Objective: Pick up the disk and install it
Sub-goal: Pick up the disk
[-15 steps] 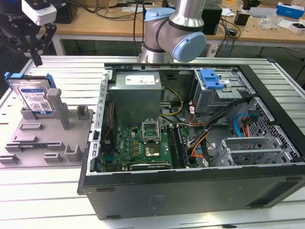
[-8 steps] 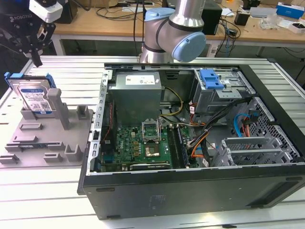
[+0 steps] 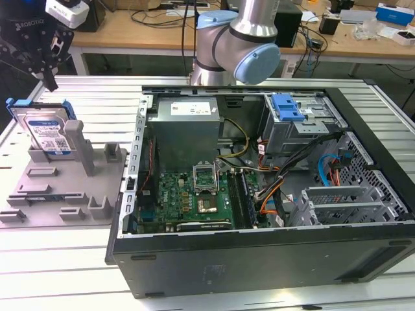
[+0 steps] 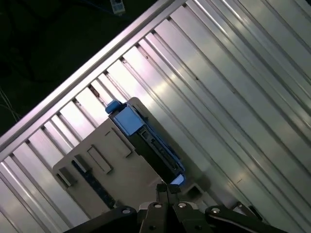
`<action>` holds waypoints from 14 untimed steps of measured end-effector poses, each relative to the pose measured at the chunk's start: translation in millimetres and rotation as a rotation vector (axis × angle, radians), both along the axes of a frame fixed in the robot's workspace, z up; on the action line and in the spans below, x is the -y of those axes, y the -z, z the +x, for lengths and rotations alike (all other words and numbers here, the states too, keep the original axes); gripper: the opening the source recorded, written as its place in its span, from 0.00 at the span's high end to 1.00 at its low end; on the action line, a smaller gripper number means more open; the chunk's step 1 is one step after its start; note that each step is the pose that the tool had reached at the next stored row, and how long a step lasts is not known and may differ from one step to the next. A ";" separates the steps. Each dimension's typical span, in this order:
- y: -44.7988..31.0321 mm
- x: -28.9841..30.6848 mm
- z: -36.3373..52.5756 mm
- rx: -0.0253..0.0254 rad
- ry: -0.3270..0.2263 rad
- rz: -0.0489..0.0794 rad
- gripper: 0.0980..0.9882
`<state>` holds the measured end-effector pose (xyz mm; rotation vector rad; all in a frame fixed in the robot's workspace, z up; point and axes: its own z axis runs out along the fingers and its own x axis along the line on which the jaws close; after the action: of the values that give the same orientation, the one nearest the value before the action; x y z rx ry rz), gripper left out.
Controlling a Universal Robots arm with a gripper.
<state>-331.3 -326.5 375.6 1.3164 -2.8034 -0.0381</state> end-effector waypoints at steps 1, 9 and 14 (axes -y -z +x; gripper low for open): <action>0.1 0.0 0.0 0.0001 -0.037 0.000 0.99; 0.7 0.0 0.0 0.0000 -0.190 0.000 0.99; 1.3 0.0 0.0 0.0000 -0.314 0.000 0.99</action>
<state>-331.3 -326.5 374.4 1.7365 -2.5606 -0.0268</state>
